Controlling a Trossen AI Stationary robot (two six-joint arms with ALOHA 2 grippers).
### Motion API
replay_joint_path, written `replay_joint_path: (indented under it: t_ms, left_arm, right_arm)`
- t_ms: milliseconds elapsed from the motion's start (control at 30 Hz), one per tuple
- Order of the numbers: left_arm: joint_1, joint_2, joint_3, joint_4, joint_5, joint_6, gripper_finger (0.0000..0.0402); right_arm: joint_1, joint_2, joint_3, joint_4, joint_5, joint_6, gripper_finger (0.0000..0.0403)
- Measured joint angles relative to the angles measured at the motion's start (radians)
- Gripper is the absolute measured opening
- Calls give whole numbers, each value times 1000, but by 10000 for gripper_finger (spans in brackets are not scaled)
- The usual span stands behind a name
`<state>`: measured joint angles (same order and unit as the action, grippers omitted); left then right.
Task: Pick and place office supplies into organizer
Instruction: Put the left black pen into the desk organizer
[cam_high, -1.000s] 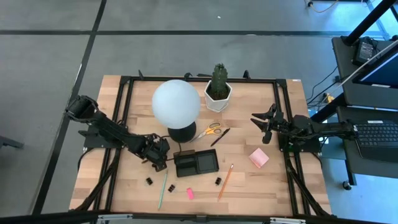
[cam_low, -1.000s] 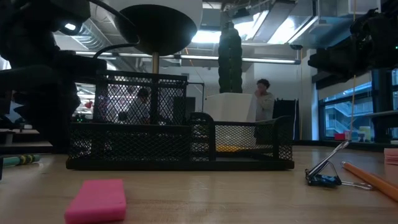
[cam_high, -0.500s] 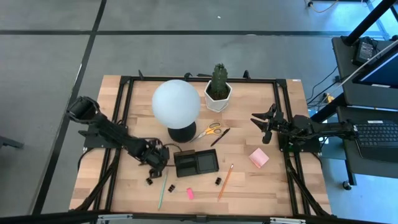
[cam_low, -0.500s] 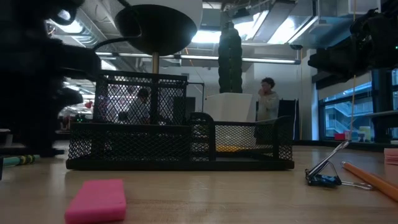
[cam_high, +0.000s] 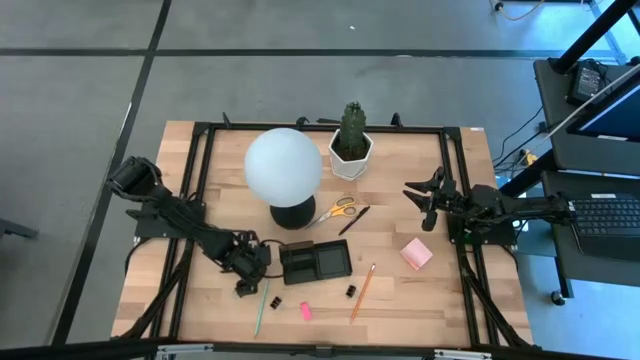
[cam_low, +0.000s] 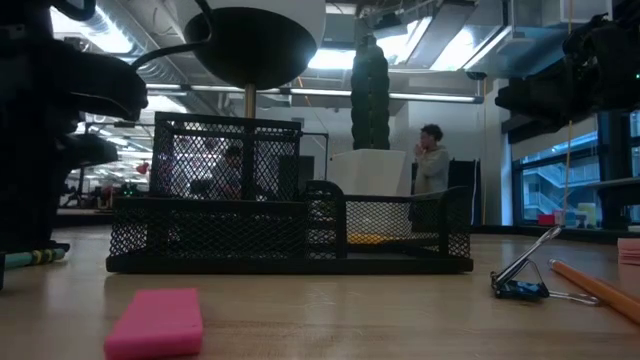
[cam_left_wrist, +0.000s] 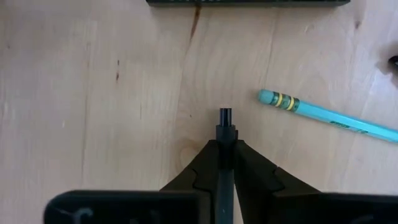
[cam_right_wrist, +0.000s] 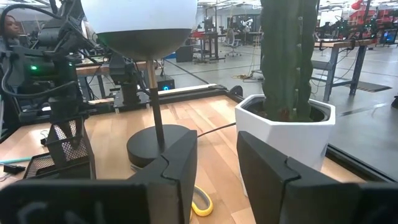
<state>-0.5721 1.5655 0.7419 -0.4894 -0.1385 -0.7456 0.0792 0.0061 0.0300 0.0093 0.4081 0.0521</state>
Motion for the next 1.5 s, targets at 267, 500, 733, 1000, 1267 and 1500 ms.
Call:
replay_joint_path:
  t_ms: [267, 500, 733, 1000, 1267, 1500]
  left_arm:
    - [6, 49, 3, 15, 6, 0, 89]
    - [11, 50, 3, 21, -23, -9, 96]
    - [20, 57, 1, 45, -79, -3, 81]
    - [20, 89, 7, 60, -88, 14, 66]
    - [19, 91, 7, 68, -95, 62, 45]
    - [19, 86, 7, 72, -104, 115, 43]
  right_arm:
    - [0, 0, 0, 0, 0, 0, 119]
    - [0, 0, 0, 0, 0, 0, 119]
    - [0, 0, 0, 0, 0, -3, 119]
    - [0, 0, 0, 0, 0, -5, 119]
    - [0, 0, 0, 0, 0, -8, 119]
    - [0, 0, 0, 0, 0, -8, 119]
